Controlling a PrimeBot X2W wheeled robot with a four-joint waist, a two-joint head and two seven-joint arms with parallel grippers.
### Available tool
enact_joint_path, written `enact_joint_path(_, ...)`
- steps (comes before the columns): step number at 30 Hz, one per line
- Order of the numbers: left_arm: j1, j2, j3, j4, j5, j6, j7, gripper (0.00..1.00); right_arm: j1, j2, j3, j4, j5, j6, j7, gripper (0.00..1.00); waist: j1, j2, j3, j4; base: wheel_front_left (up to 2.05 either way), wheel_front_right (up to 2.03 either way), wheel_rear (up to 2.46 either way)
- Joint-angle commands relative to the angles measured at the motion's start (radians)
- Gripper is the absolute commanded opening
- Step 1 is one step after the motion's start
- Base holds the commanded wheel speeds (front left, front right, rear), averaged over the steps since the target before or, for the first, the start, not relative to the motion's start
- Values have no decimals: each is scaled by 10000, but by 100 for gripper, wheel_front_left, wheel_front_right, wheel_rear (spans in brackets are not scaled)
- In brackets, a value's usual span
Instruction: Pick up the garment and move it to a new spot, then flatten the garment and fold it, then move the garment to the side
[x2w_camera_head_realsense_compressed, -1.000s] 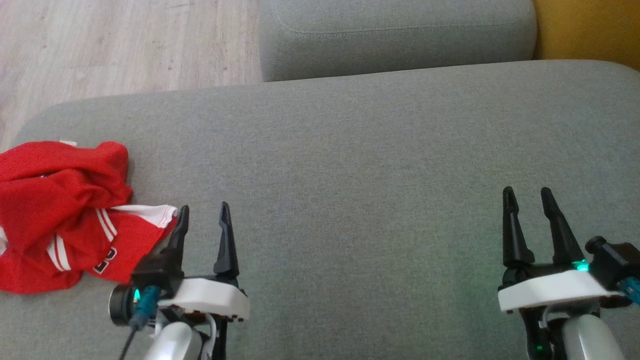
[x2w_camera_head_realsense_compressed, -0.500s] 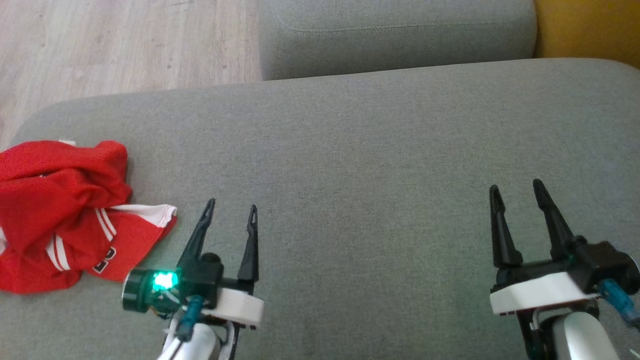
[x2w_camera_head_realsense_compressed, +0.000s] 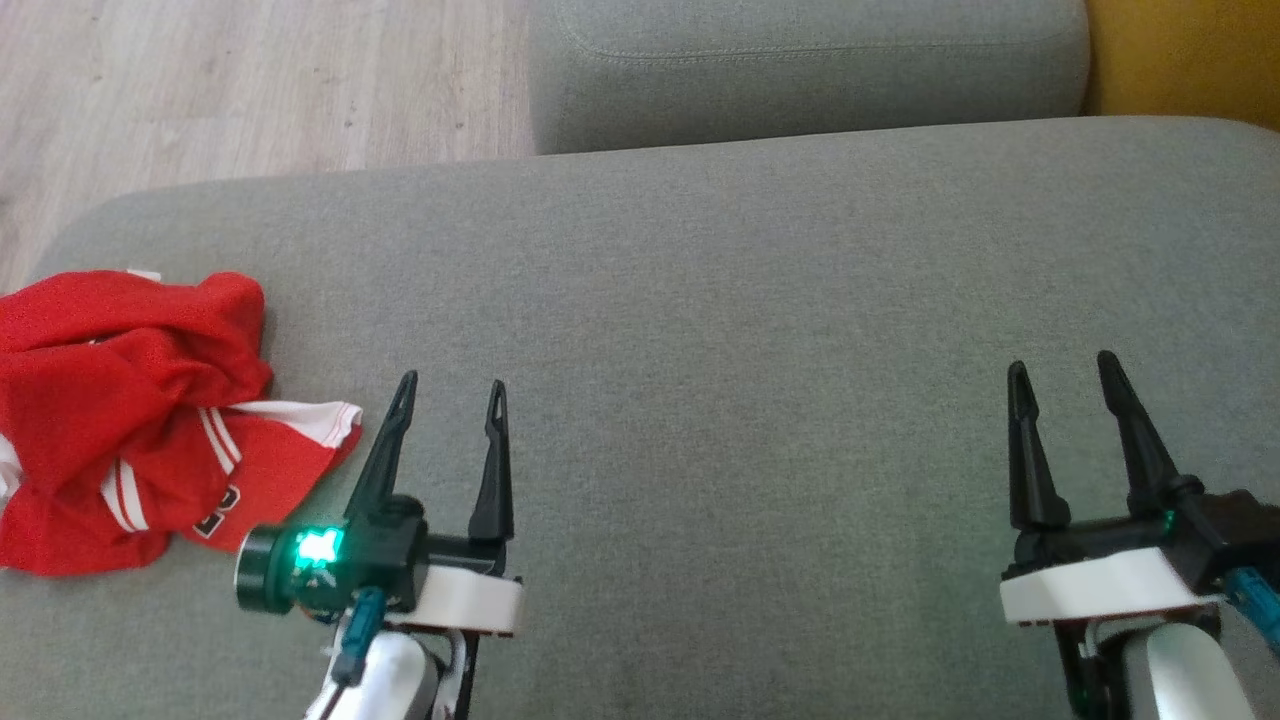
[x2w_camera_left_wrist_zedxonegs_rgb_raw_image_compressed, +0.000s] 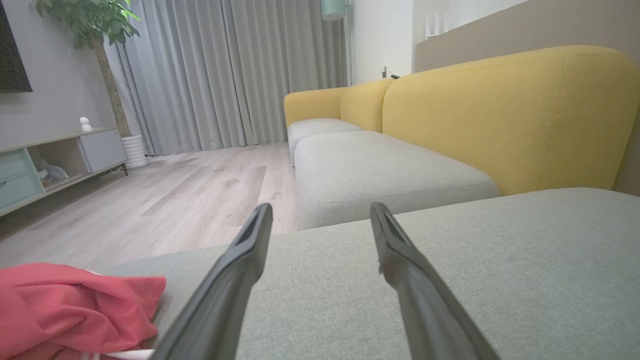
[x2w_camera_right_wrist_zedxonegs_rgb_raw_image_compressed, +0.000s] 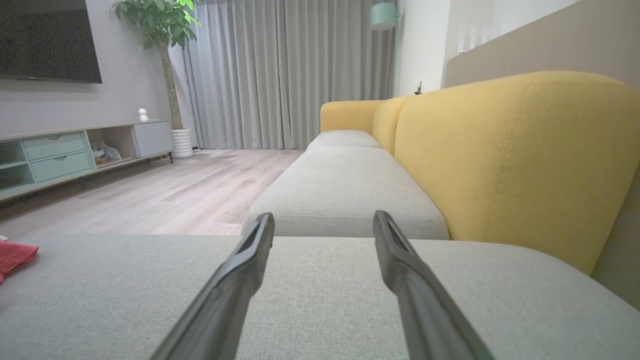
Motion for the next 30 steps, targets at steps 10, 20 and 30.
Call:
enact_joint_path(10, 468, -728, 1385, 425, 34, -1525, -392, 100, -143, -96, 323, 691, 100, -7, -400, 100, 0, 0, -60, -21, 0, 0, 0)
enact_joint_path(20, 447, -1212, 2163, 1217, 285, -2429, -393, 100, -268, -96, 343, 1166, 244, -7, -400, 100, 0, 0, -91, -20, 0, 0, 0)
enact_joint_path(30, 499, -1469, 2746, 1436, 598, -2686, -393, 100, -208, -96, 432, 1084, 320, -7, -400, 100, 0, 0, -183, 530, 0, 0, 0)
